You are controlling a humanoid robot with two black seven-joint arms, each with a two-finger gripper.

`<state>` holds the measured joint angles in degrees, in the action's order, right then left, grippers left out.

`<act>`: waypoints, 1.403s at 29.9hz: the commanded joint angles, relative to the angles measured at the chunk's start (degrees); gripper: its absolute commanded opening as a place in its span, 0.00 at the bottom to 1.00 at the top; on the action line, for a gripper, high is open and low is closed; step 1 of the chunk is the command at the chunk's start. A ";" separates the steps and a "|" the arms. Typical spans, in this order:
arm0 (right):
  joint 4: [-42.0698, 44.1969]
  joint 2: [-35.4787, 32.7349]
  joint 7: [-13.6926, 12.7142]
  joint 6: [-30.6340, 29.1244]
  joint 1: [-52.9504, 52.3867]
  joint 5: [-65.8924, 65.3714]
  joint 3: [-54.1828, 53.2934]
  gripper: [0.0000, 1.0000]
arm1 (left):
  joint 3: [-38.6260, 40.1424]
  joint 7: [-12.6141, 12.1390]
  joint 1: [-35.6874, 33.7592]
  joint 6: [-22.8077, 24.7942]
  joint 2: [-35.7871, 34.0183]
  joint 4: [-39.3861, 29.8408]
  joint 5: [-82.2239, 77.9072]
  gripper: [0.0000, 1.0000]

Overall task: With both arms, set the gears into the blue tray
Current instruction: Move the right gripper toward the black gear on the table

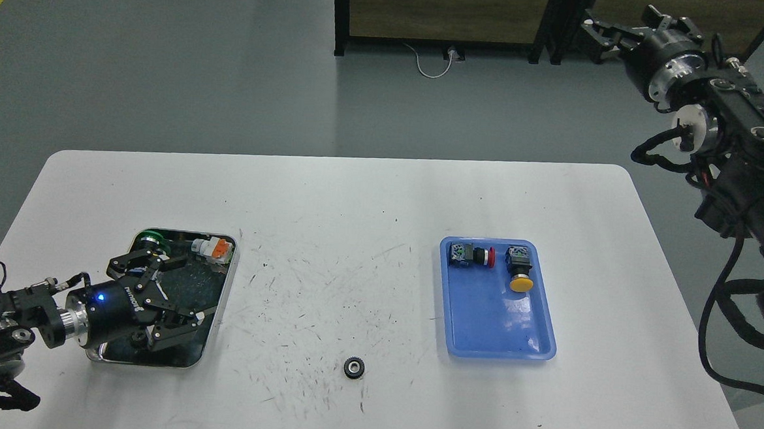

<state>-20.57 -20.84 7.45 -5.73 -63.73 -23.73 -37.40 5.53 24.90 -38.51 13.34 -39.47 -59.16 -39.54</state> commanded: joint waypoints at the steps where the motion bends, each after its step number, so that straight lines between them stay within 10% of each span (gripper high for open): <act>1: -0.70 2.29 0.28 -3.05 -0.43 0.79 3.46 1.00 | 2.46 1.56 -0.25 0.46 -4.73 0.45 2.97 0.98; 25: -28.38 1.06 0.72 -22.03 8.70 -4.55 21.49 1.00 | 22.51 0.24 -1.56 -0.33 -7.82 2.65 11.59 0.98; 42: -37.17 -1.14 -1.39 -22.27 17.15 -10.54 24.73 1.00 | 22.51 -0.99 -2.71 -6.48 -2.20 2.82 11.94 0.98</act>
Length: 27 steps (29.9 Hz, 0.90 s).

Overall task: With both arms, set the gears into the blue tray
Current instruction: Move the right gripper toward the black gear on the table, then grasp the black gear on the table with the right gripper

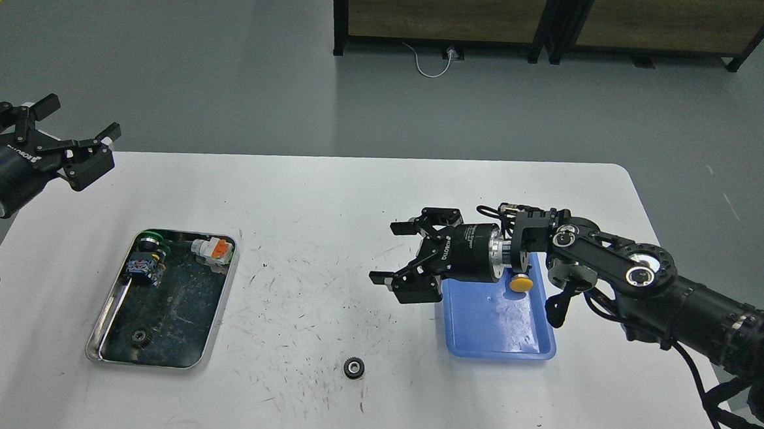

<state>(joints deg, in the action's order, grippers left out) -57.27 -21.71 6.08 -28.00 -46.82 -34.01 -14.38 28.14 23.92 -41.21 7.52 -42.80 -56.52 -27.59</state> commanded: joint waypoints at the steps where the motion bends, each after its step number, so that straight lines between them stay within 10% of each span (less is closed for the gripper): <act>1: -0.47 -0.08 -0.01 0.00 0.24 -0.44 2.50 1.00 | -0.10 -0.10 -0.10 -0.92 1.58 0.45 0.00 0.98; 27: 0.49 7.30 -2.74 0.00 -0.81 -7.21 12.18 1.00 | -1.34 -1.07 -6.42 -1.54 10.37 9.41 -0.09 0.98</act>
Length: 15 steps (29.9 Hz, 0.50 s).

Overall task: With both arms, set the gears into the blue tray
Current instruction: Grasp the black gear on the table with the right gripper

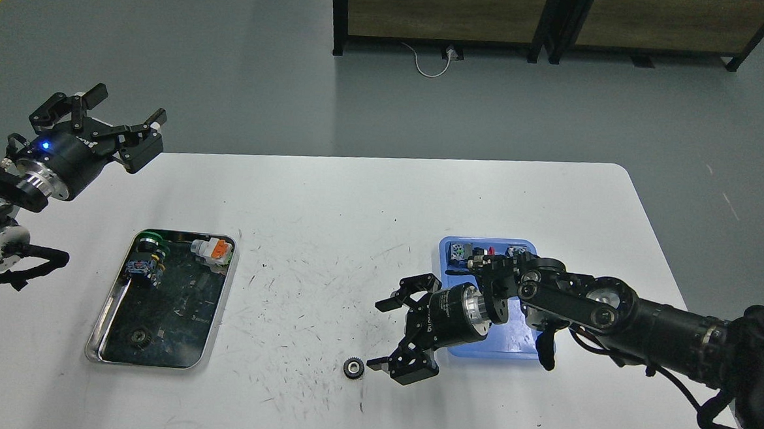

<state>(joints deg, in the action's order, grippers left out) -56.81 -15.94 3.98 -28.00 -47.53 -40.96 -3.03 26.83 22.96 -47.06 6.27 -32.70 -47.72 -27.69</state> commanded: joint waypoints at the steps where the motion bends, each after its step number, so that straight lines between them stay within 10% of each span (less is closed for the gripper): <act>1: 0.03 2.04 -0.82 0.48 -0.11 -0.26 1.36 1.00 | -0.03 -0.11 -0.75 -0.29 0.27 0.70 0.00 0.98; 15: 3.10 6.26 -1.96 5.32 -0.02 -0.61 4.53 1.00 | 0.06 -0.02 -2.33 -0.29 1.23 2.63 0.00 0.98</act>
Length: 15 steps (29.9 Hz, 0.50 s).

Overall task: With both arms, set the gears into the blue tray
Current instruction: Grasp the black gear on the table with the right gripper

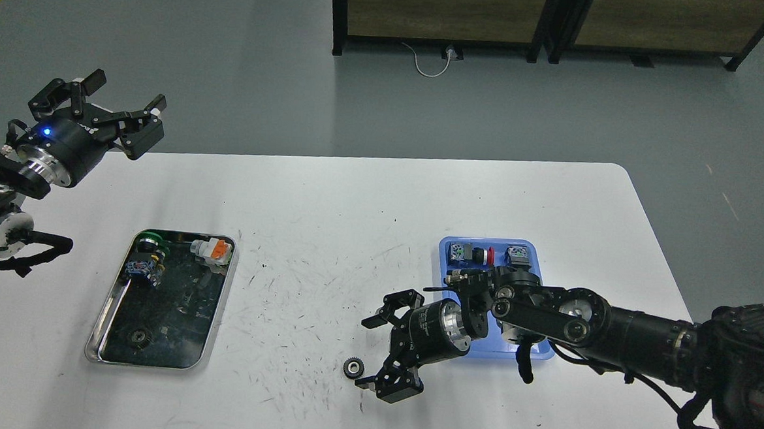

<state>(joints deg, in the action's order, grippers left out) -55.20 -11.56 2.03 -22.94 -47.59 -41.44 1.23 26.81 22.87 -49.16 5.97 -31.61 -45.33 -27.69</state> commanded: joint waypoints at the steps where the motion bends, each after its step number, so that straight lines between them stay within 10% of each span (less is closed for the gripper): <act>1: 1.93 2.32 0.00 0.27 0.04 -0.31 0.27 1.00 | 0.09 0.07 -0.32 0.00 0.24 0.25 0.00 0.98; 15: 2.64 3.21 -0.35 0.18 -0.05 -0.31 1.50 0.91 | 0.00 -0.28 -0.94 0.00 0.33 0.25 0.00 0.98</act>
<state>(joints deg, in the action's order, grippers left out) -52.64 -8.35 1.79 -22.68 -47.62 -41.79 2.54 26.88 22.60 -50.02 5.97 -31.29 -45.09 -27.65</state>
